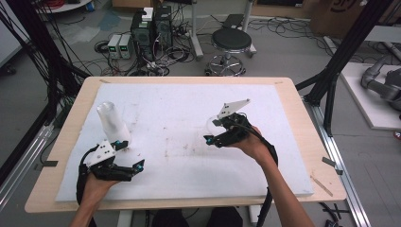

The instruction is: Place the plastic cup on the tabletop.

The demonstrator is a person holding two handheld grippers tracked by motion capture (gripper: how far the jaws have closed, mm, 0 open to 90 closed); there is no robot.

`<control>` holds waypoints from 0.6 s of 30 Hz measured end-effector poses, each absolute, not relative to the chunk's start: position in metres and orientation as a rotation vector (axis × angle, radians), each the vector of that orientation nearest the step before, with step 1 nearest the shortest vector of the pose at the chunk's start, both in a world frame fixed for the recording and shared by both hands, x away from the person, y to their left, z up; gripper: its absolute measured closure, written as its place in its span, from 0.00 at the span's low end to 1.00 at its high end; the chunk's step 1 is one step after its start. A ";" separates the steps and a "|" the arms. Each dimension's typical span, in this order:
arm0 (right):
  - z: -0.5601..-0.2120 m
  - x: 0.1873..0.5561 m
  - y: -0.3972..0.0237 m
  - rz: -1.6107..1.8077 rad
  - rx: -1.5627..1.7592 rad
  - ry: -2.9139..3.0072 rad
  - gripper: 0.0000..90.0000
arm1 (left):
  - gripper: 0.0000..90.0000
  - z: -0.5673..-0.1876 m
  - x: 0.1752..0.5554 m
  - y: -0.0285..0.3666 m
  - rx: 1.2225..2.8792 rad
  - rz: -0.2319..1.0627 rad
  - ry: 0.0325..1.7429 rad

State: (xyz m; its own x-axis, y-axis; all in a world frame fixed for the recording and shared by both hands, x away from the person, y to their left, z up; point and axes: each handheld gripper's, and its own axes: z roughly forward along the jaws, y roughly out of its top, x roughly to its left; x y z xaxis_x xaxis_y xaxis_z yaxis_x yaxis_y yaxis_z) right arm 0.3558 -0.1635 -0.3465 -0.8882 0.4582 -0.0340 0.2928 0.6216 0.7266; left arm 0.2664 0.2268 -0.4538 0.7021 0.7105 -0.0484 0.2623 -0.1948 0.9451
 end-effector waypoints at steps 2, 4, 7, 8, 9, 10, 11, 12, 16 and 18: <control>-0.346 0.356 -0.165 1.121 0.620 2.627 0.37 | 0.06 -0.453 0.268 0.226 1.765 0.487 0.773; -0.346 0.357 -0.165 1.123 0.622 2.627 0.37 | 0.06 -0.453 0.268 0.226 1.766 0.487 0.772; -0.346 0.357 -0.166 1.126 0.636 2.628 0.37 | 0.06 -0.453 0.269 0.225 1.765 0.485 0.770; -0.346 0.358 -0.166 1.127 0.629 2.625 0.37 | 0.06 -0.453 0.269 0.226 1.763 0.483 0.769; -0.347 0.358 -0.166 1.124 0.629 2.628 0.37 | 0.06 -0.453 0.269 0.226 1.761 0.484 0.770; -0.347 0.359 -0.166 1.124 0.629 2.628 0.37 | 0.06 -0.453 0.269 0.226 1.760 0.489 0.770; -0.347 0.359 -0.166 1.119 0.631 2.628 0.37 | 0.06 -0.452 0.269 0.227 1.756 0.487 0.770; -0.348 0.360 -0.165 1.116 0.627 2.634 0.37 | 0.06 -0.452 0.268 0.228 1.750 0.491 0.769; -0.349 0.361 -0.163 1.108 0.633 2.636 0.37 | 0.06 -0.453 0.267 0.229 1.743 0.497 0.771; -0.350 0.362 -0.162 1.095 0.636 2.643 0.37 | 0.06 -0.454 0.266 0.230 1.740 0.511 0.773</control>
